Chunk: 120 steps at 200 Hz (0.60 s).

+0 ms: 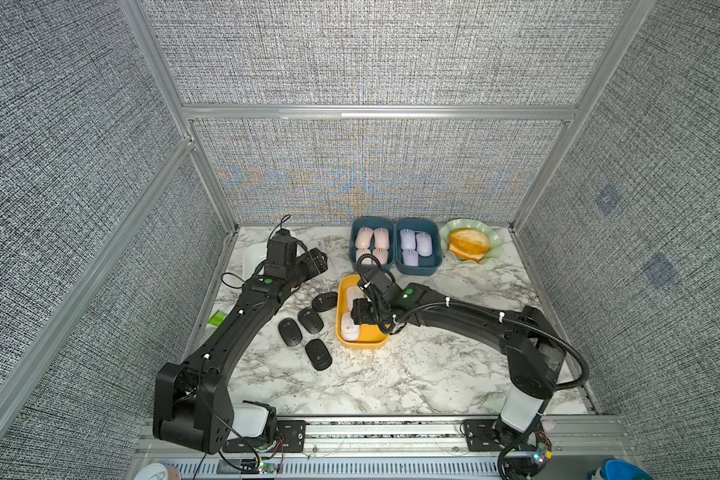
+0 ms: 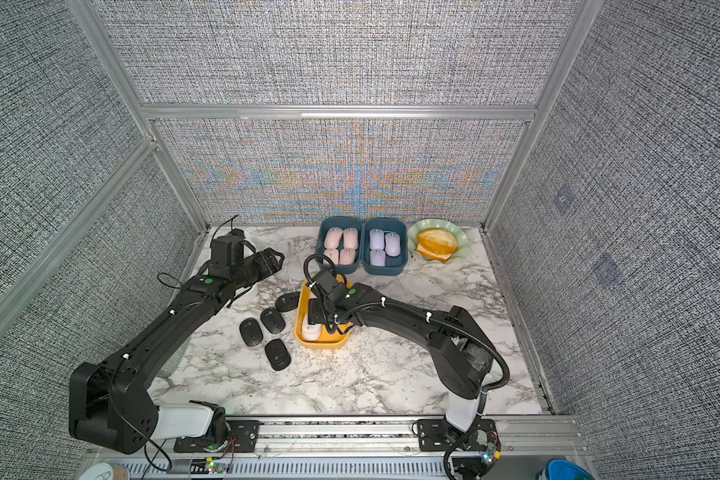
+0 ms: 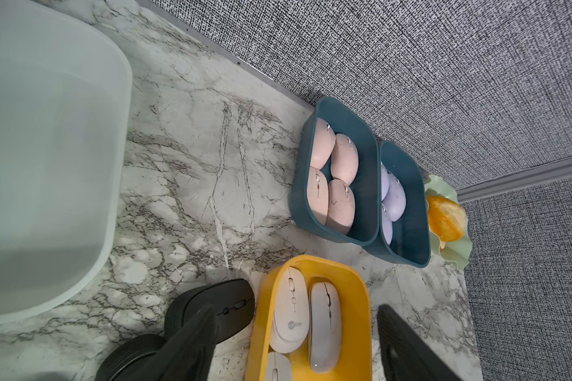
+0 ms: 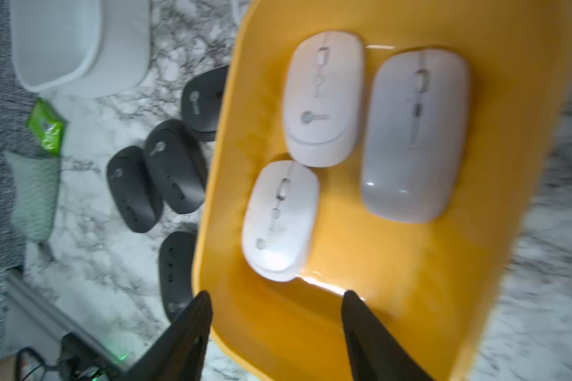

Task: Place the mice by color into the storage box
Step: Place the mouse in the storage box, then move the storage box to the center of the board.

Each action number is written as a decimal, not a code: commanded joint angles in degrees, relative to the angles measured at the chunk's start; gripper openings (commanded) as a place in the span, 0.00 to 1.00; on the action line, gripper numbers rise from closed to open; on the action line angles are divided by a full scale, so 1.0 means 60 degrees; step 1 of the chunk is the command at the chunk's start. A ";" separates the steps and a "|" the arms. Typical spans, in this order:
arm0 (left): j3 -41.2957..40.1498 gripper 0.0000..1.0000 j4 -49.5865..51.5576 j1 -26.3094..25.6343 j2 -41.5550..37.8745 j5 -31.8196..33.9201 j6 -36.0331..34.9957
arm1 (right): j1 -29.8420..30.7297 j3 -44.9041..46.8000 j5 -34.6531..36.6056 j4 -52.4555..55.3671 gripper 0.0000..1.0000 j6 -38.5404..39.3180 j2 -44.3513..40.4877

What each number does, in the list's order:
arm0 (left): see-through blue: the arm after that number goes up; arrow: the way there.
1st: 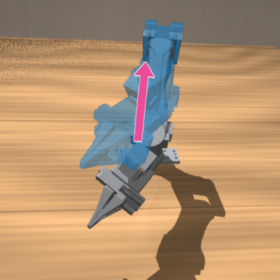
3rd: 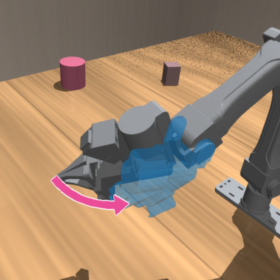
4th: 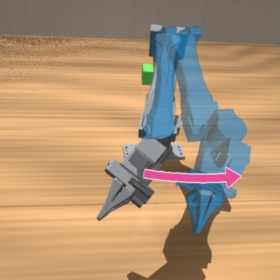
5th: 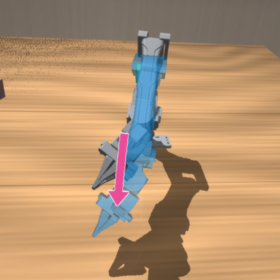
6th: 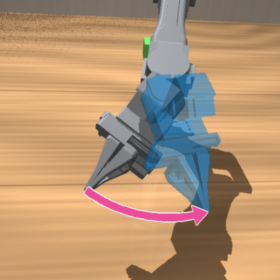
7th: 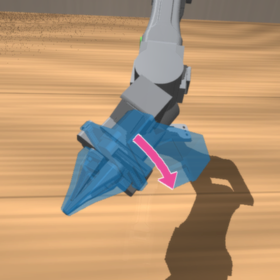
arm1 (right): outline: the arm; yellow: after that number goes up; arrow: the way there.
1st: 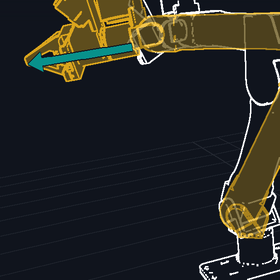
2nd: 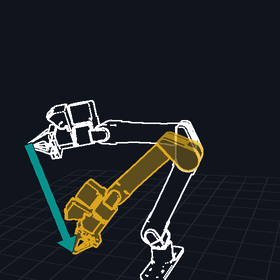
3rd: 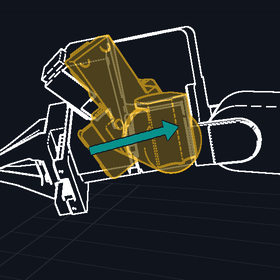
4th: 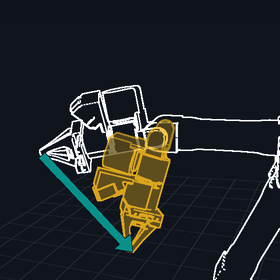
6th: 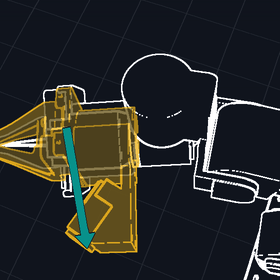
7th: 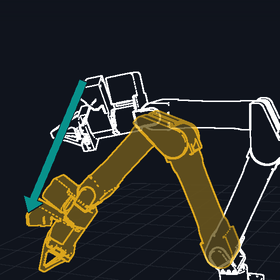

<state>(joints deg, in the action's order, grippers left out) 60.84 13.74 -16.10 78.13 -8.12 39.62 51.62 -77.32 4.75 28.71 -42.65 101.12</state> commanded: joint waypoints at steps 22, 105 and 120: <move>0.0173 0.78 0.0083 0.0017 0.0220 -0.0432 -0.0040 | -0.0295 0.0801 0.1300 0.1392 0.52 0.0937 -0.0726; 0.0246 0.77 0.0176 0.0008 0.0474 -0.0401 -0.0099 | -0.0617 0.1270 0.0730 0.0800 0.31 0.1062 -0.0243; 0.0275 0.77 0.0195 0.0014 0.0474 -0.0389 -0.0122 | -0.0676 0.1292 0.1061 0.0790 0.27 0.1031 -0.0284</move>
<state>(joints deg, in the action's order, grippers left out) 61.80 15.07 -16.10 80.90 -10.48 39.44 47.99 -69.67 8.56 33.87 -36.10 99.53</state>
